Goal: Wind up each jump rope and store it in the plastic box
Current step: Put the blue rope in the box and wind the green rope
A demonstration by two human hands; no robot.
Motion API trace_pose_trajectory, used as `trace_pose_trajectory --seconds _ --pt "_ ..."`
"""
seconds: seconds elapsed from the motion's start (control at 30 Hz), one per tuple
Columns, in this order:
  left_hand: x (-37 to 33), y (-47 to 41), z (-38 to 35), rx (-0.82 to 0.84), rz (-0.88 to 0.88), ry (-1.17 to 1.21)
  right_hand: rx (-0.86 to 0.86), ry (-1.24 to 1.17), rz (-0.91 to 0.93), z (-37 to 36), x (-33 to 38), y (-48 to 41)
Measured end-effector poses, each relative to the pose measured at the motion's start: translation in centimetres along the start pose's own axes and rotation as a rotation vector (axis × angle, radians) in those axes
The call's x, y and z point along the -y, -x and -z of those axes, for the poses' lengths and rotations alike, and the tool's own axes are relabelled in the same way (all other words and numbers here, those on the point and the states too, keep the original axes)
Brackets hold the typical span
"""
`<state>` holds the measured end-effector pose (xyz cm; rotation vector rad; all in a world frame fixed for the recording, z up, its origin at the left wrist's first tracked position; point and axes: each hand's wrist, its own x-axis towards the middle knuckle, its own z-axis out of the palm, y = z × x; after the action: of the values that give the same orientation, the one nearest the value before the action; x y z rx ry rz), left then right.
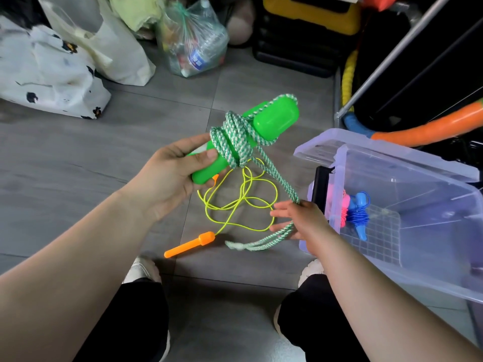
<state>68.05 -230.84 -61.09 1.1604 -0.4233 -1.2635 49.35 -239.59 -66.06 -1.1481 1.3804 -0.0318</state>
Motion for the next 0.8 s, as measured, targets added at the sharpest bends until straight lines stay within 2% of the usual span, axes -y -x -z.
trace_pose_trajectory --seconds 0.2,0.3,0.37,0.5,0.57,0.63,0.7,0.8 --pt "-0.7 -0.6 1.2 -0.079 -0.059 0.161 0.212 -0.196 0.204 0.1 0.5 0.4" --pt "-0.7 -0.8 2.2 -0.133 -0.065 0.178 0.307 -0.345 0.197 0.5 1.0 0.3" --pt "-0.7 -0.8 2.4 -0.108 -0.075 0.189 0.336 -0.213 0.199 0.6 0.8 0.2" --pt "-0.5 -0.8 2.4 -0.088 -0.064 0.118 0.284 0.414 0.137 0.2 -0.4 0.3" --pt "-0.4 -0.7 1.7 -0.078 -0.035 0.039 0.310 0.534 0.059 0.3 -0.8 0.4" --pt "-0.2 -0.4 1.1 -0.019 -0.012 -0.035 0.279 0.676 0.069 0.6 -0.9 0.3" --pt "-0.1 0.0 0.4 0.081 0.022 -0.078 0.236 0.656 0.180 0.6 -0.9 0.1" --pt "0.3 0.3 -0.2 0.203 0.087 -0.143 0.123 0.311 0.451 -0.5 1.0 1.0"
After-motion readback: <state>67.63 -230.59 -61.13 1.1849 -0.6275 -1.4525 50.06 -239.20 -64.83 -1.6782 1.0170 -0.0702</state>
